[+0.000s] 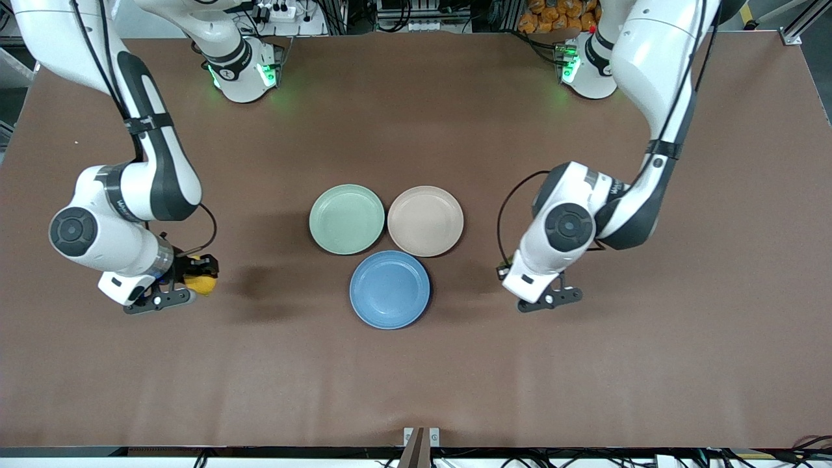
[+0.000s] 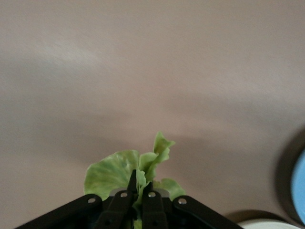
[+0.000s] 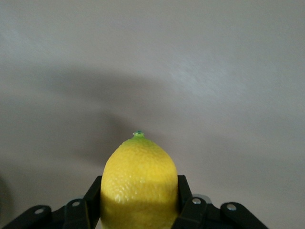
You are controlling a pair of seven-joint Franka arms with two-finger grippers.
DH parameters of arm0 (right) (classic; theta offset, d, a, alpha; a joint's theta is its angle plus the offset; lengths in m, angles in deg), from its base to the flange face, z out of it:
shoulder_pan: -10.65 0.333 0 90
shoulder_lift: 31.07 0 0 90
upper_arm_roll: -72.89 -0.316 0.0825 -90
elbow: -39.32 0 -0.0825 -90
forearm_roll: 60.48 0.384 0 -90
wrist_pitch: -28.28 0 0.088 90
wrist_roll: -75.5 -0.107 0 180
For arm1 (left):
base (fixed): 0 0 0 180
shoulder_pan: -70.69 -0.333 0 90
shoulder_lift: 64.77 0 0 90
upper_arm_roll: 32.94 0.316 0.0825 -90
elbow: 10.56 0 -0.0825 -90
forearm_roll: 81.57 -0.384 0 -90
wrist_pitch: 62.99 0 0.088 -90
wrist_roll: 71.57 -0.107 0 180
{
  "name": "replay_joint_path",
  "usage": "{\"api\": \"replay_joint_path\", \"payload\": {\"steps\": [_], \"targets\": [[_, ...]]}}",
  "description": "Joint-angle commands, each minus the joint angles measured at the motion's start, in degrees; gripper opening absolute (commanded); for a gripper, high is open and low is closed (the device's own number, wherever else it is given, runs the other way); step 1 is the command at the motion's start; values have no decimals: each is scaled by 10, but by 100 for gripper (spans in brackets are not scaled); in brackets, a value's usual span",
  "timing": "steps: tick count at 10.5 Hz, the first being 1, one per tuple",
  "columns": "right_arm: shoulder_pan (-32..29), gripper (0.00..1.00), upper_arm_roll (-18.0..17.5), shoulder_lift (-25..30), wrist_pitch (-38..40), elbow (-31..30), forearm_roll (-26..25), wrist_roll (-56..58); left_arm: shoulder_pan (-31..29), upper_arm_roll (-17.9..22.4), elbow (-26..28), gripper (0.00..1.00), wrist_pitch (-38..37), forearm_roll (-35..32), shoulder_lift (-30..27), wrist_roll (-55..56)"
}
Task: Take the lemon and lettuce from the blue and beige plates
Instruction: 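Lift the lemon with the right gripper while the left gripper lifts lettuce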
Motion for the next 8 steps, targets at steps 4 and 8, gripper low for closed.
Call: {"api": "replay_joint_path", "payload": {"steps": [4,8], "targets": [[-21,1,60,15,-11,-69,56,39,-102,-6,8,0,-8,-24,-8,-190],[-23,2,66,-15,-118,-119,66,39,-152,-6,8,0,-8,-23,-4,-284]]}}
